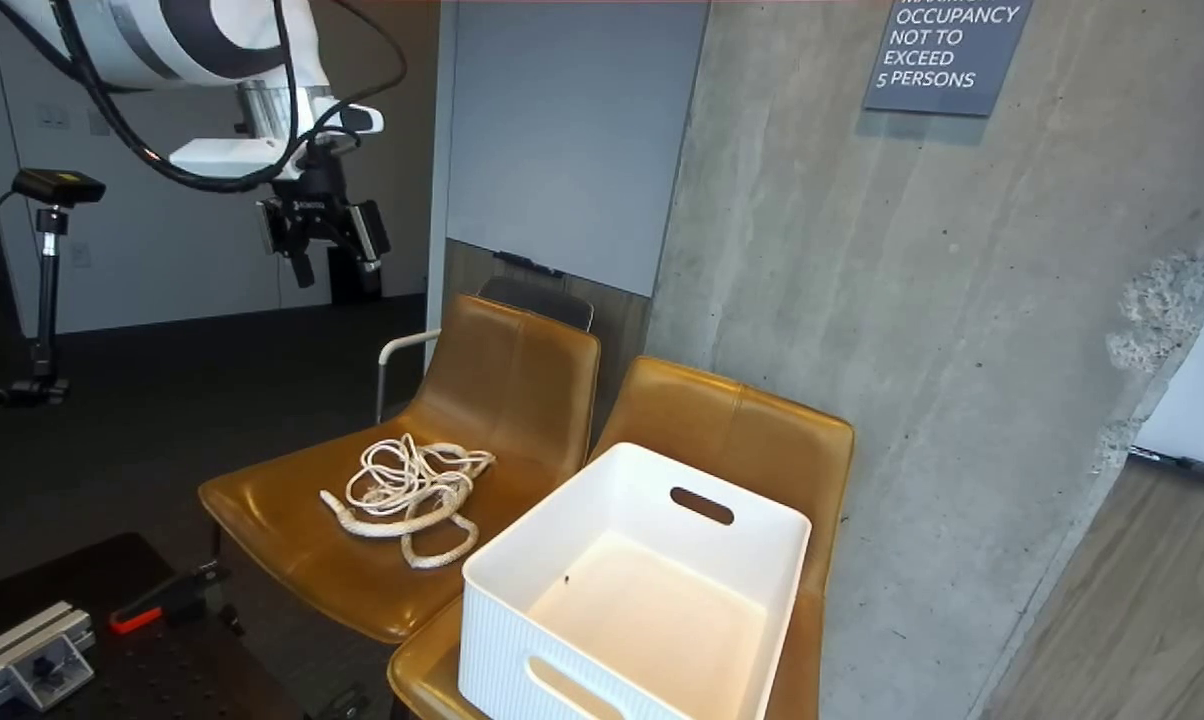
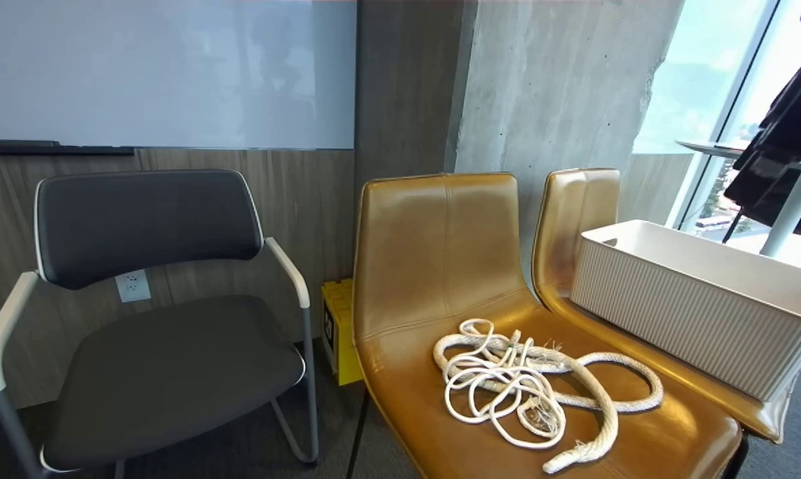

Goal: Put the ropes in then out the basket

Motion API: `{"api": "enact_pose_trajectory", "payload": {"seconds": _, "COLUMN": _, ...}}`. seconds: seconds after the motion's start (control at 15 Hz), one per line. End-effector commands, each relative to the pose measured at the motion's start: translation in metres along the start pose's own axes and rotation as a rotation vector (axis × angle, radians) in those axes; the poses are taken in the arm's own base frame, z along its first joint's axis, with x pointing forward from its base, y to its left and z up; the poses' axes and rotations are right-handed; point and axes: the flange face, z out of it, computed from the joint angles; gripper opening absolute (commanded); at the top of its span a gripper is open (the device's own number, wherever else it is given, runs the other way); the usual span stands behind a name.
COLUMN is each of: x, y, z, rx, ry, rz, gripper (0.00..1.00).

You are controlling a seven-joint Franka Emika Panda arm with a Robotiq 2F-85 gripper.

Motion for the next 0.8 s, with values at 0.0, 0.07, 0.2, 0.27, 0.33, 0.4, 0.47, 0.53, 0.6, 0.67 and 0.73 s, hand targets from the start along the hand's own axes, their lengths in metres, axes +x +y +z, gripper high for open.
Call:
{"api": "enact_pose_trajectory", "payload": {"seconds": 0.0, "x": 0.033, "y": -0.010, "z": 0.071, "rx": -0.041, "ry": 0.014, "rz": -0.046, "gripper": 1.00}}
{"api": "enact_pose_trajectory", "payload": {"seconds": 0.07, "x": 0.040, "y": -0.008, "z": 0.092, "rx": -0.060, "ry": 0.015, "rz": -0.059, "gripper": 1.00}}
{"api": "enact_pose_trajectory", "payload": {"seconds": 0.2, "x": 0.050, "y": -0.004, "z": 0.135, "rx": -0.094, "ry": 0.013, "rz": -0.085, "gripper": 1.00}}
{"api": "enact_pose_trajectory", "payload": {"seconds": 0.27, "x": 0.057, "y": 0.002, "z": 0.159, "rx": -0.111, "ry": 0.007, "rz": -0.093, "gripper": 1.00}}
{"api": "enact_pose_trajectory", "payload": {"seconds": 0.33, "x": 0.061, "y": 0.007, "z": 0.180, "rx": -0.123, "ry": 0.002, "rz": -0.100, "gripper": 1.00}}
{"api": "enact_pose_trajectory", "payload": {"seconds": 0.4, "x": 0.067, "y": 0.015, "z": 0.203, "rx": -0.137, "ry": -0.003, "rz": -0.106, "gripper": 1.00}}
{"api": "enact_pose_trajectory", "payload": {"seconds": 0.47, "x": 0.073, "y": 0.022, "z": 0.226, "rx": -0.147, "ry": -0.010, "rz": -0.109, "gripper": 1.00}}
{"api": "enact_pose_trajectory", "payload": {"seconds": 0.53, "x": 0.079, "y": 0.029, "z": 0.247, "rx": -0.152, "ry": -0.013, "rz": -0.111, "gripper": 1.00}}
{"api": "enact_pose_trajectory", "payload": {"seconds": 0.6, "x": 0.085, "y": 0.035, "z": 0.268, "rx": -0.153, "ry": -0.018, "rz": -0.109, "gripper": 1.00}}
{"api": "enact_pose_trajectory", "payload": {"seconds": 0.67, "x": 0.090, "y": 0.040, "z": 0.289, "rx": -0.152, "ry": -0.021, "rz": -0.104, "gripper": 1.00}}
{"api": "enact_pose_trajectory", "payload": {"seconds": 0.73, "x": 0.096, "y": 0.043, "z": 0.306, "rx": -0.152, "ry": -0.025, "rz": -0.095, "gripper": 1.00}}
